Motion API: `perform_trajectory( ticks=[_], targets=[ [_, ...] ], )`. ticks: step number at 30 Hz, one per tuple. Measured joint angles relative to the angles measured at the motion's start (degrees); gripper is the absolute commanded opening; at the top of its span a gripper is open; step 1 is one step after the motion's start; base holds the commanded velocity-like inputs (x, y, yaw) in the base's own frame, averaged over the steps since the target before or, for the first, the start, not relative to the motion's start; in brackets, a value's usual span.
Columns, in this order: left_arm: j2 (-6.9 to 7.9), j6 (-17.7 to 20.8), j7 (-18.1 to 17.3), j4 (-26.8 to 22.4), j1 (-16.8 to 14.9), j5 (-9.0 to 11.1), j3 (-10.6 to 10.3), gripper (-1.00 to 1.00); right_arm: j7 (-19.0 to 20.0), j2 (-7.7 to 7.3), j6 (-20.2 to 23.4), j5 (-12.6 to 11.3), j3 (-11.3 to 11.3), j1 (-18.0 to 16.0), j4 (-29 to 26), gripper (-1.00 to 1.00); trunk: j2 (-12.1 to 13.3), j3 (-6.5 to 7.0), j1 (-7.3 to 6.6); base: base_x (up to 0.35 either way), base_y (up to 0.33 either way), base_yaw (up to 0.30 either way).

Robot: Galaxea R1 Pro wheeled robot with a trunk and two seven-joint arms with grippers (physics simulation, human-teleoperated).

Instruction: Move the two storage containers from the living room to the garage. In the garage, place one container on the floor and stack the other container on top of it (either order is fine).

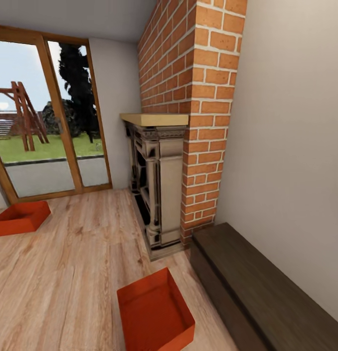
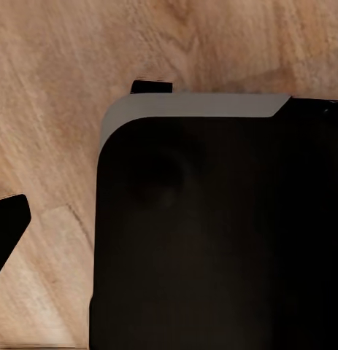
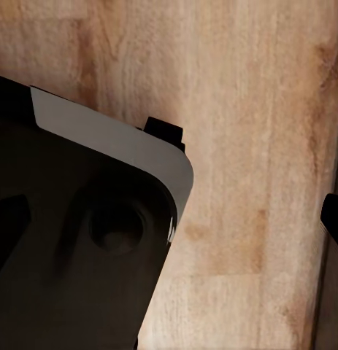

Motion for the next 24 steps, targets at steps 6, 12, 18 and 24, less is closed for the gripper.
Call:
perform_trajectory(
  ticks=[6,12,18,24],
  targets=[
    [-0.03,0.04,0.00,-0.02,0.00,0.00,0.00,1.00,0.00,0.00,0.00,0.00,0.00,0.00,0.00,1.00,0.00,0.00,0.00,0.000,0.000,0.269],
    [-0.03,0.08,0.00,-0.02,0.00,0.00,0.00,1.00,0.00,0.00,0.00,0.00,0.00,0.00,0.00,1.00,0.00,0.00,0.00,0.000,0.000,0.260],
    [0.00,0.09,0.00,0.01,0.00,0.03,0.00,1.00,0.00,0.00,0.06,0.00,0.00,0.00,0.01,1.00,0.00,0.00,-0.01,0.045,-0.041,0.079],
    [0.05,0.10,-0.01,-0.01,0.00,0.08,0.00,1.00,-0.01,0.00,0.08,0.06,0.00,0.00,0.01,1.00,0.00,0.00,-0.02,0.159,-0.203,0.005]
  ],
)
